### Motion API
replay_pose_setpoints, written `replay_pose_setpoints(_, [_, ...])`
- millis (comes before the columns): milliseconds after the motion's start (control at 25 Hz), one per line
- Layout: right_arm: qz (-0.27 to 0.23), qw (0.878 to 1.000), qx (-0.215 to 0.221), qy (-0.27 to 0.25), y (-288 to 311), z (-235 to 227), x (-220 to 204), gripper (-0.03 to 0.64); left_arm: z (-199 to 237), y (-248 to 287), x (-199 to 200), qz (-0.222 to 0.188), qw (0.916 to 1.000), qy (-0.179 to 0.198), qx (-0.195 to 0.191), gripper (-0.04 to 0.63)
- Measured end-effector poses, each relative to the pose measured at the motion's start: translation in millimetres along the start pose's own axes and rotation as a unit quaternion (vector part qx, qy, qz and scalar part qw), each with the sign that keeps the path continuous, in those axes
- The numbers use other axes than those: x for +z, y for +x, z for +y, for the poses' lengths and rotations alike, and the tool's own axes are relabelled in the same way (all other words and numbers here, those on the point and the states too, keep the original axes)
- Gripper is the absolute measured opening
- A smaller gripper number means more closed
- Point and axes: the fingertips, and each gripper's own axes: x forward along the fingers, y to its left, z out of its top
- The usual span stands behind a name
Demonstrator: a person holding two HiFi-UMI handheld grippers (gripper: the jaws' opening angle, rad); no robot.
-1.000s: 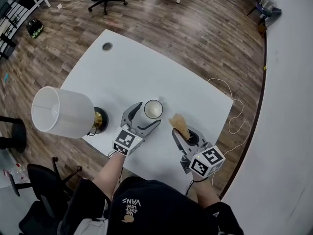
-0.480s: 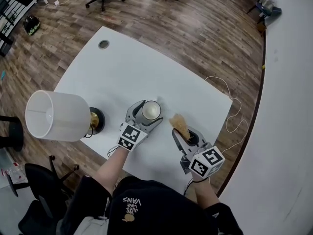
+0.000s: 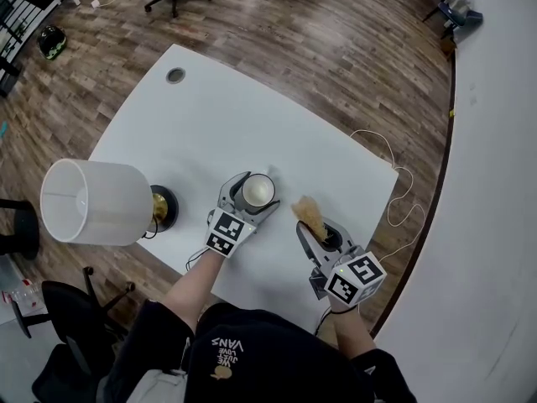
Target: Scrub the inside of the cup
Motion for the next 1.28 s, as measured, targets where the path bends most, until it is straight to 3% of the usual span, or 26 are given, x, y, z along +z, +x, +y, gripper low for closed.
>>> replay_pose_setpoints(440, [0.001, 1.000, 0.000, -0.005, -4, 4, 3, 0.100, 0, 2, -3, 0.019, 0.9997, 0.012, -0.005, 0.407])
replay_pose_setpoints(640, [-0.003, 1.000, 0.000, -0.008, -9, 6, 7, 0.100, -4, -1, -2, 0.033, 0.9992, 0.005, -0.023, 0.407])
replay_pose_setpoints(920, [-0.008, 1.000, 0.012, -0.017, -11, 15, 13, 0.100, -17, -15, 7, 0.040, 0.9980, 0.025, -0.041, 0.405])
replay_pose_setpoints(1280, [-0.015, 0.998, 0.038, -0.049, -19, 41, 28, 0.100, -41, -48, 40, 0.059, 0.9930, 0.100, -0.021, 0.405])
